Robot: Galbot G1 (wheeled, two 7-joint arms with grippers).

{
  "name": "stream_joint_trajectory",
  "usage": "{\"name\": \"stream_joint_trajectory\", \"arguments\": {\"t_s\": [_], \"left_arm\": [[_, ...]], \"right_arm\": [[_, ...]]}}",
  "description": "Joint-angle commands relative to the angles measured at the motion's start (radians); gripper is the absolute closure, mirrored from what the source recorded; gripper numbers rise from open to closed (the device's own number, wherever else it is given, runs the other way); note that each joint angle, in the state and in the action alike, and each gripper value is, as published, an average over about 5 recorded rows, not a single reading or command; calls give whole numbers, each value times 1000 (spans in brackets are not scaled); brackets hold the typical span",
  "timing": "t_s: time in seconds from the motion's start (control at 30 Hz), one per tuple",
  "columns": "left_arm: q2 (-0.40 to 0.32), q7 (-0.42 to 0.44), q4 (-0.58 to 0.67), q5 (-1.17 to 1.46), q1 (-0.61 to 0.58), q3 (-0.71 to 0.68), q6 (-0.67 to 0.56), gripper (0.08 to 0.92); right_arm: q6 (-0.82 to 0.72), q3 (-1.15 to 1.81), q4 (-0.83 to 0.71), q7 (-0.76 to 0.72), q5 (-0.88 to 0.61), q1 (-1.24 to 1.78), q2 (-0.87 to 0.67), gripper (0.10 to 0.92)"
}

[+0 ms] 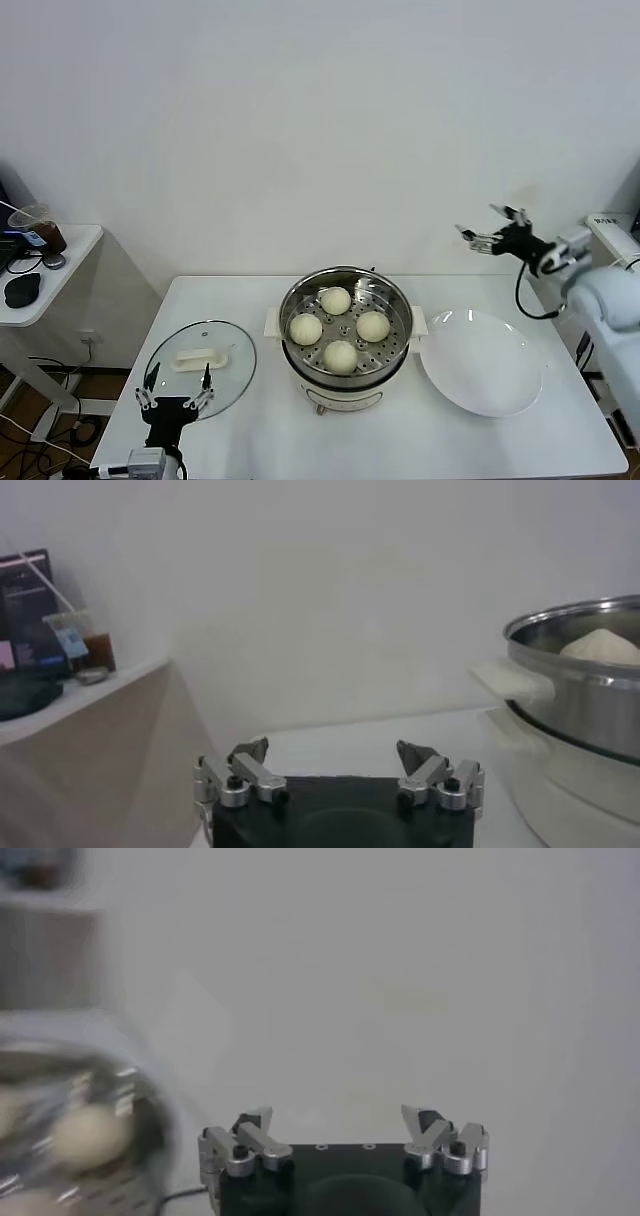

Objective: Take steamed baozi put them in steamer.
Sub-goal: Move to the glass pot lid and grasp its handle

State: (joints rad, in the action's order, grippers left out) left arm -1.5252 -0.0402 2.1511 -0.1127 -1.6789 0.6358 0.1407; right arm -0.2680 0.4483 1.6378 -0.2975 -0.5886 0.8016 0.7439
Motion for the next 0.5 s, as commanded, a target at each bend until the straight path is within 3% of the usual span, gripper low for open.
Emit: {"name": "stream_joint_trajectory", "arguments": {"t_s": [0.03,0.2,0.33,0.5], "left_arm": [[39,-45,-164,-503,87,25,-190,177],[113,-125,-303,-1009,172,19,-316,177],[216,-189,-394,-1264,211,-43,-269,177],[307,-174,-496,-1451,253,-85,-201,177]], "right_arm": [[177,487,54,230,36,522,461,203],[195,492,85,241,60,602,540,203],[196,486,73,244,71,611,541,203],[193,468,72,241,86,606,545,203]]}}
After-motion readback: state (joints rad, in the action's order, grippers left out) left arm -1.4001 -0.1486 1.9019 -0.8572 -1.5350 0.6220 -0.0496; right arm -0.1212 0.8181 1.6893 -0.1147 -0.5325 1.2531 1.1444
